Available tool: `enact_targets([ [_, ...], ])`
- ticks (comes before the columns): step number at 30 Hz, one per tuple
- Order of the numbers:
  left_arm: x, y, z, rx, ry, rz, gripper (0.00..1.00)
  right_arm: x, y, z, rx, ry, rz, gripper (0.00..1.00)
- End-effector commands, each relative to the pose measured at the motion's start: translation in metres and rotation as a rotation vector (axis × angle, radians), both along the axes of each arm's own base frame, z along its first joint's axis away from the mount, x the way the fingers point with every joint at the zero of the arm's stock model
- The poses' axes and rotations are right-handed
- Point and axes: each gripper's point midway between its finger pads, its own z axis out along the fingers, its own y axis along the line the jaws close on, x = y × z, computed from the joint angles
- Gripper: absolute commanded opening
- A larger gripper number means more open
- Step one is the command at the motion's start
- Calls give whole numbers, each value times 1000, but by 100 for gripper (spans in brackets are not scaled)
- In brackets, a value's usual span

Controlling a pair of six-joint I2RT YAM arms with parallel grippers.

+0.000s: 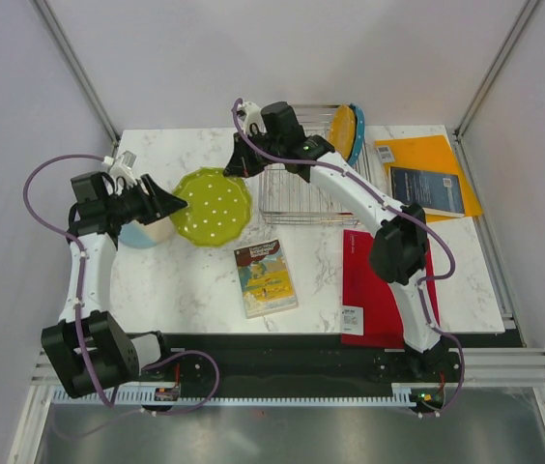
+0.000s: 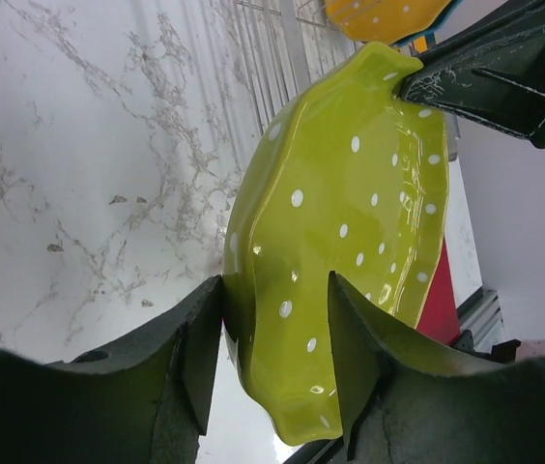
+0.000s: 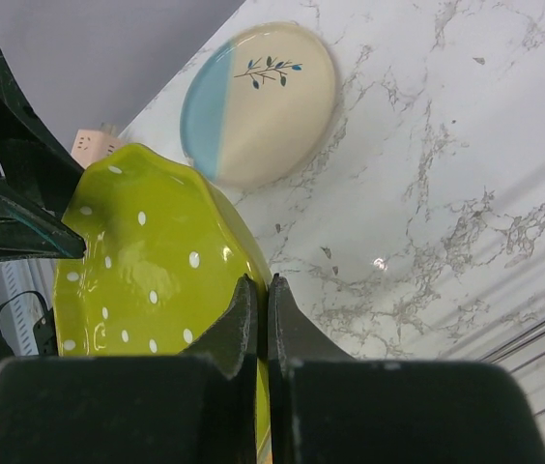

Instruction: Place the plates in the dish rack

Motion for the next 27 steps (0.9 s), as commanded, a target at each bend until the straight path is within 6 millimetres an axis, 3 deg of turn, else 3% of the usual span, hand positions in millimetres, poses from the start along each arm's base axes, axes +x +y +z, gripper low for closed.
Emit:
enact_targets([
  [1, -10, -21, 9, -120, -5, -127, 52, -20, 21, 73, 179, -84, 71, 0],
  [13, -11, -30, -2, -216, 48, -217, 47, -37, 34, 70, 236, -26, 166, 0],
  [16, -5, -26, -5, -176, 37, -189, 56, -43, 37, 71, 265, 8, 197, 0],
  [20, -1, -22, -5, -134, 7, -176, 56, -47, 37, 72, 273, 18, 213, 0],
  [24, -1, -22, -5, -132, -4, -189, 44, -47, 35, 69, 265, 20, 203, 0],
  [27, -4, -24, -6, -143, 2, -198, 41, -46, 34, 67, 252, 8, 195, 0],
])
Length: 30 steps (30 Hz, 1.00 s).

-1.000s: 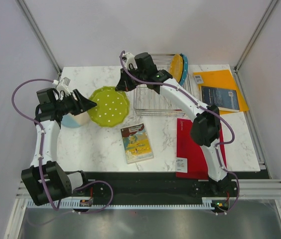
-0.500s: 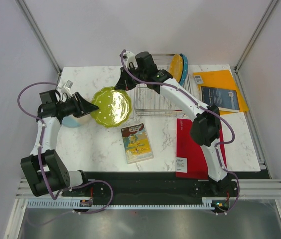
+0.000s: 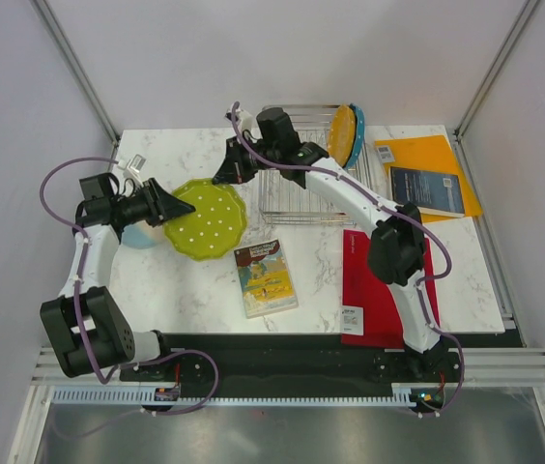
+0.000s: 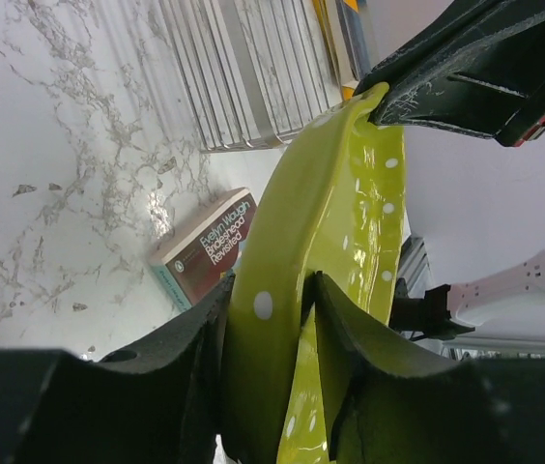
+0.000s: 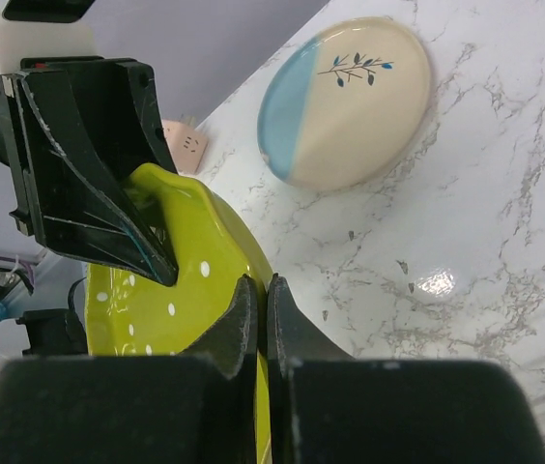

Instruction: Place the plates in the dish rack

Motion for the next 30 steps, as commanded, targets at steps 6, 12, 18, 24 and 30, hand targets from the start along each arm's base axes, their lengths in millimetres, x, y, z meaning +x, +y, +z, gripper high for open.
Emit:
enact_targets([
  [6, -2, -2, 12, 41, -80, -36, 53, -13, 2, 53, 97, -98, 52, 0],
  [12, -10, -2, 15, 82, -95, -51, 64, -8, -3, 45, 70, -109, 39, 0],
  [18, -14, 4, 7, 154, -91, -35, 65, 2, -12, 50, 61, -134, 5, 0],
  [24, -15, 1, 7, 130, -83, -56, 57, 6, -15, 43, 44, -131, -1, 0],
  [30, -14, 0, 8, 110, -77, -67, 28, 12, -15, 34, 25, -131, -17, 0],
])
